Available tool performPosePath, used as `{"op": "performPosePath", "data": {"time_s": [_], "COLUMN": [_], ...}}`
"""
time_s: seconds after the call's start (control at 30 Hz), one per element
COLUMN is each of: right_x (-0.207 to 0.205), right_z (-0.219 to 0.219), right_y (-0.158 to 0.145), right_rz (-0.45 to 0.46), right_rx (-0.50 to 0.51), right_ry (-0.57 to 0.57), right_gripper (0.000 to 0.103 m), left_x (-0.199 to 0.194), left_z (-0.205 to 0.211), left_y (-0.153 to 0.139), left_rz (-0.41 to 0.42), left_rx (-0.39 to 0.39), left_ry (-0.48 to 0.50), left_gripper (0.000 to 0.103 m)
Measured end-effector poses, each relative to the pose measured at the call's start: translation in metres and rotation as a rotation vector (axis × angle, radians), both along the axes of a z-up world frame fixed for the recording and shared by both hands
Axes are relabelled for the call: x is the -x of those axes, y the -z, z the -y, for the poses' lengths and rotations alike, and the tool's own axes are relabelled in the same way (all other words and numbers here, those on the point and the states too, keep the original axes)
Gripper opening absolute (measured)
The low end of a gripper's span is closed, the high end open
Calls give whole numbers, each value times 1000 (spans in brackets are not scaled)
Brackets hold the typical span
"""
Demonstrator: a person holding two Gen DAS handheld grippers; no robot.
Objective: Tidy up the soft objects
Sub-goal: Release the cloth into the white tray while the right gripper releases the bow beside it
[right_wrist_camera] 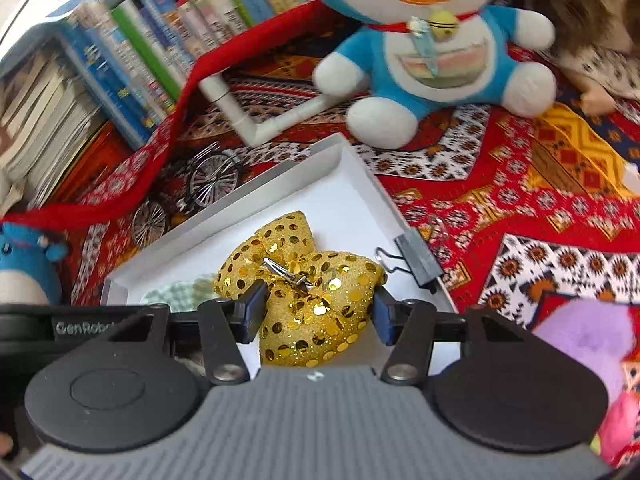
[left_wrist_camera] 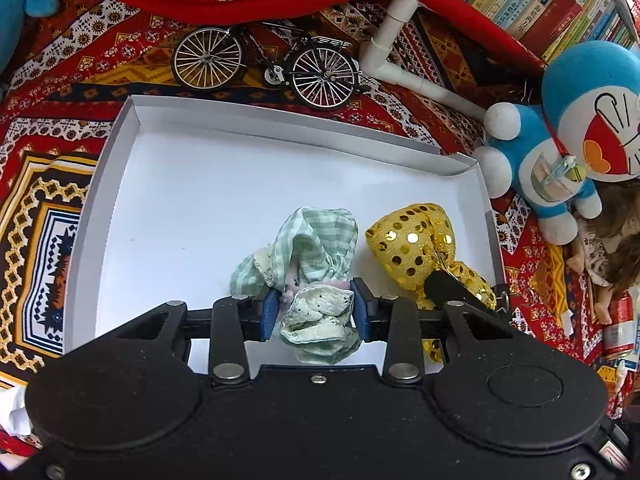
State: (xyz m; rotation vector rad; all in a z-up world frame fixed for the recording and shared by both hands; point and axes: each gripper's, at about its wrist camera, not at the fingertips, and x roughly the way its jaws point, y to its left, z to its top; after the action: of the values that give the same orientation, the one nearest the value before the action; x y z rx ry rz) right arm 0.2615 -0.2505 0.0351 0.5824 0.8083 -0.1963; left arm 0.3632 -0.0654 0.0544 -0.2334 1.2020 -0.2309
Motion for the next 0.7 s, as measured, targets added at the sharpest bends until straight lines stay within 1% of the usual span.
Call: {"op": "performPosePath", "data": {"time_s": [0.13,0.2,0.3,0.5,0.7], "right_x": [3,4,6,11,15], "right_z": [2,3,7,10,13], "right_y": [1,0,-2,-6,-9], "right_rz": [3,2,10,18,28], "right_rx": [-26,-39,-54,-63,-60], "right_ry": [51,54,55,44,40], "right_gripper": [63,70,75,76,76], "left_x": [0,1,1,4,9], "left_z": [1,0,-1,-1,-1], "left_y": [1,1,1,-1,-7], "left_rz": [-11,-17,-18,-14,13], "left_rx": [22,35,49,56,46], "left_ry": [1,2,8,12,23], "left_gripper": [36,36,38,46,55]}}
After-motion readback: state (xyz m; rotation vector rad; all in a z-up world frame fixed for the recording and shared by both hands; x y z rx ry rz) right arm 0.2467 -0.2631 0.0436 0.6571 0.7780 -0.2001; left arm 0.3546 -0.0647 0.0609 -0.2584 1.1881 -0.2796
